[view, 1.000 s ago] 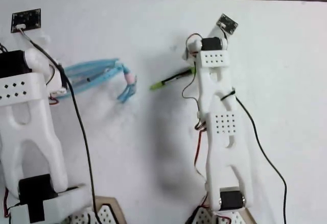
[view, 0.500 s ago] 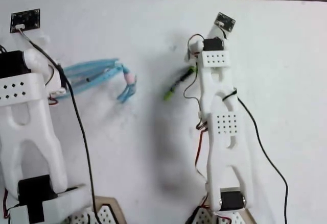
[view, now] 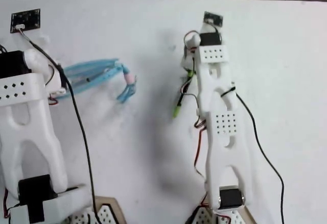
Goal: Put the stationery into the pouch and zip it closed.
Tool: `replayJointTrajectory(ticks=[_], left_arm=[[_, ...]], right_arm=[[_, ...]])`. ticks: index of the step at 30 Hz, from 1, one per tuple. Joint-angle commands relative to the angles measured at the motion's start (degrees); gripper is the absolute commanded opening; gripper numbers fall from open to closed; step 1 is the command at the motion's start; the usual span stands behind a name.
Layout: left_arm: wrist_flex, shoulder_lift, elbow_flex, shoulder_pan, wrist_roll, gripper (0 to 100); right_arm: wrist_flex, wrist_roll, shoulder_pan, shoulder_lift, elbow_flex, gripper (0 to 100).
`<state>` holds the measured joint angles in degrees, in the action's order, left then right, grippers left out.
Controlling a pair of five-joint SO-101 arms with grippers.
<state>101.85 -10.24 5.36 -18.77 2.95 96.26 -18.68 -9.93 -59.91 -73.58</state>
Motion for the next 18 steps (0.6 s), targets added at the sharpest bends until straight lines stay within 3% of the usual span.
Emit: replayJointTrajectory(ticks=[1, 8, 18], left_arm=[[-0.70, 1.01, 0.35, 0.13, 0.35, 2], [-0.44, 0.92, 0.35, 0.04, 0.35, 2], [-0.53, 0.92, 0.35, 0.04, 0.26, 2]], right_arm=[[4.79, 0.53, -0.40, 12.26, -0.62, 1.6], [5.32, 0.44, -0.92, 28.70, 9.23, 1.6], [5.05, 1.05, -10.59, 66.42, 52.40, 1.6]])
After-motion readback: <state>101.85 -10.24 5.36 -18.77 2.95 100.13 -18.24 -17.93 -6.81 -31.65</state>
